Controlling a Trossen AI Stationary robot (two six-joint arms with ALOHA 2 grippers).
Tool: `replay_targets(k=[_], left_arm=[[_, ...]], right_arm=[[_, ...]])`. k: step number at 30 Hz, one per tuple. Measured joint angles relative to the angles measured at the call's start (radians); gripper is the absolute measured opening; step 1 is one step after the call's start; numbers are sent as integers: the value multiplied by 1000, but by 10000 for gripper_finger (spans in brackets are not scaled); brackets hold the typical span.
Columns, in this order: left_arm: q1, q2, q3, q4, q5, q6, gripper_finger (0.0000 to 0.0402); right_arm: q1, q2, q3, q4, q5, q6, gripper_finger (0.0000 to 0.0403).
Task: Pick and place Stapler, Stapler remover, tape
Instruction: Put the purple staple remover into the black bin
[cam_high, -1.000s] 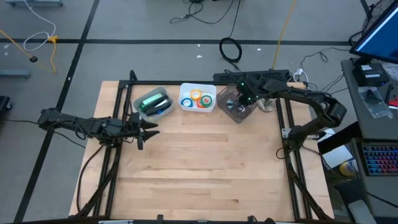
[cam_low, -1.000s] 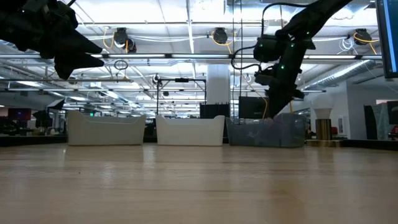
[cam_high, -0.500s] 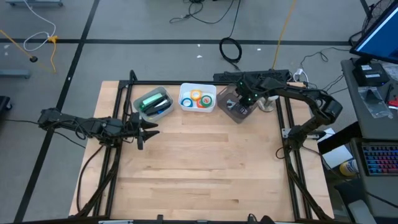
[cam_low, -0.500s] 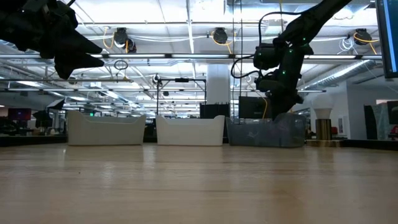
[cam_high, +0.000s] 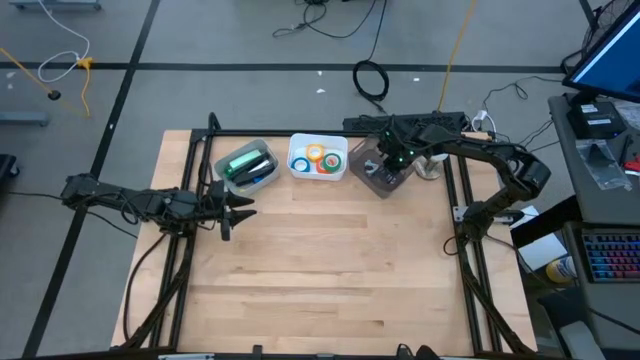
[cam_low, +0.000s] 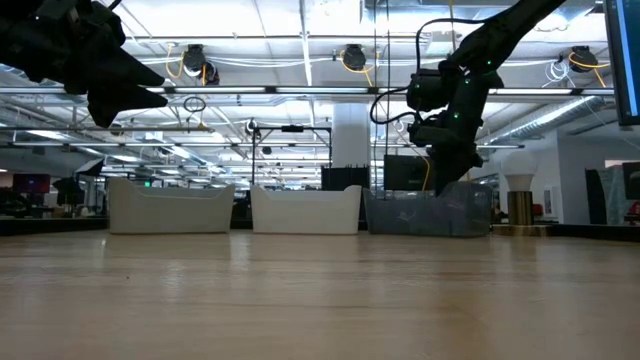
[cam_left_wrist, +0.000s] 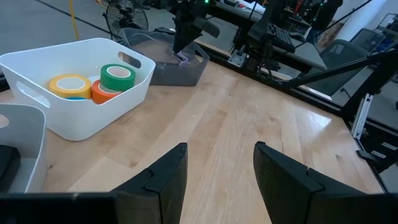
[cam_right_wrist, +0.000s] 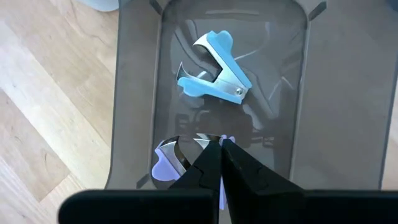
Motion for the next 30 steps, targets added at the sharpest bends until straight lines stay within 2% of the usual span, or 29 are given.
replay_targets(k=[30], left_arm=[[0, 0, 0, 0, 0, -4, 182]], right_arm=[[-3, 1, -60, 40, 3, -48, 7]])
